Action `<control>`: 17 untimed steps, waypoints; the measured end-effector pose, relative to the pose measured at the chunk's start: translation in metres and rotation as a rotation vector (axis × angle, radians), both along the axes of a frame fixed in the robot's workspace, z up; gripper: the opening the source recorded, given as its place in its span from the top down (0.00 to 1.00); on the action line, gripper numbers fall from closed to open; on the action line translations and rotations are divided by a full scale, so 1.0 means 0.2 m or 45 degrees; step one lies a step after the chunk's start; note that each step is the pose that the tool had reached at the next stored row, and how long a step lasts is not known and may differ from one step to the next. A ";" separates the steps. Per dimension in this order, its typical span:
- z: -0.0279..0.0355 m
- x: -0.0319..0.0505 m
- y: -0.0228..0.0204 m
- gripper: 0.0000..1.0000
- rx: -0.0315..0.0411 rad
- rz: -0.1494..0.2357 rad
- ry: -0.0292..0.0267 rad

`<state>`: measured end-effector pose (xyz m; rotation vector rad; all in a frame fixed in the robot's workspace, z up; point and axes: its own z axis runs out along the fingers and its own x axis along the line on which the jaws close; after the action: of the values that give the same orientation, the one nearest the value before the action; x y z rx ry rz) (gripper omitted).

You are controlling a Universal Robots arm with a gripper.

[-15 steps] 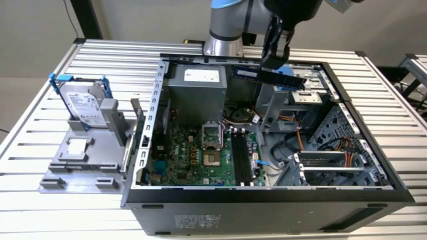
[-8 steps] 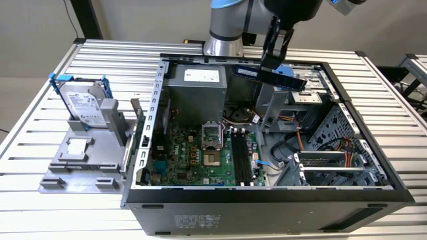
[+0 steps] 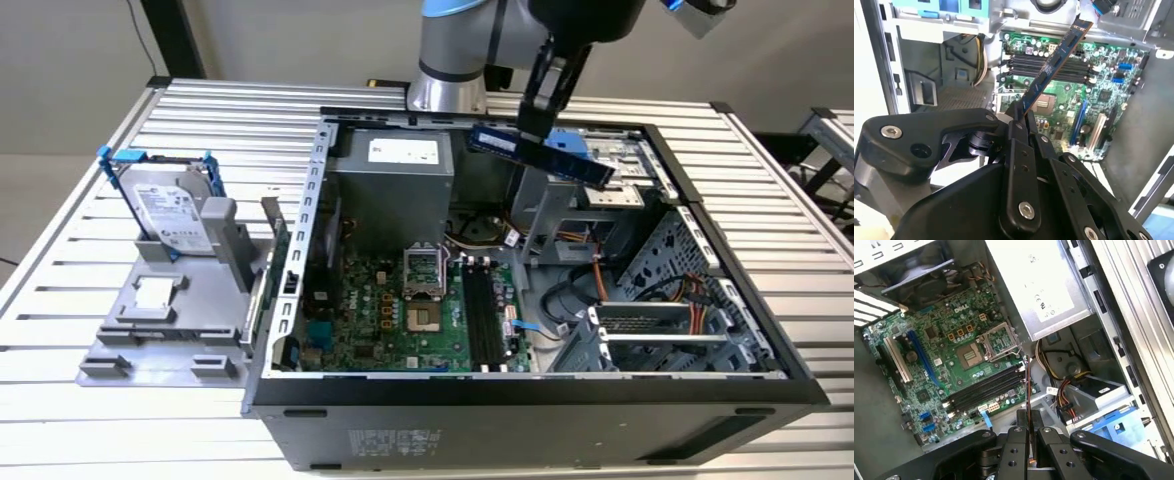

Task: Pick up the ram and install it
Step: 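Insert the ram into the slot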

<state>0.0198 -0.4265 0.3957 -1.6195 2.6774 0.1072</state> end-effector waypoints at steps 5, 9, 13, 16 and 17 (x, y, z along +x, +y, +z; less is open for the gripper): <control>0.000 0.000 0.000 1.00 0.0000 -0.105 0.0000; 0.000 0.000 0.000 1.00 -0.0001 -0.186 0.0000; 0.000 0.000 0.000 1.00 0.0000 -0.266 0.0000; 0.000 0.000 0.000 1.00 0.0000 -0.326 0.0000; 0.000 0.000 0.000 1.00 -0.0001 -0.345 0.0000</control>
<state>0.0198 -0.4265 0.3957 -1.2390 2.8635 0.1036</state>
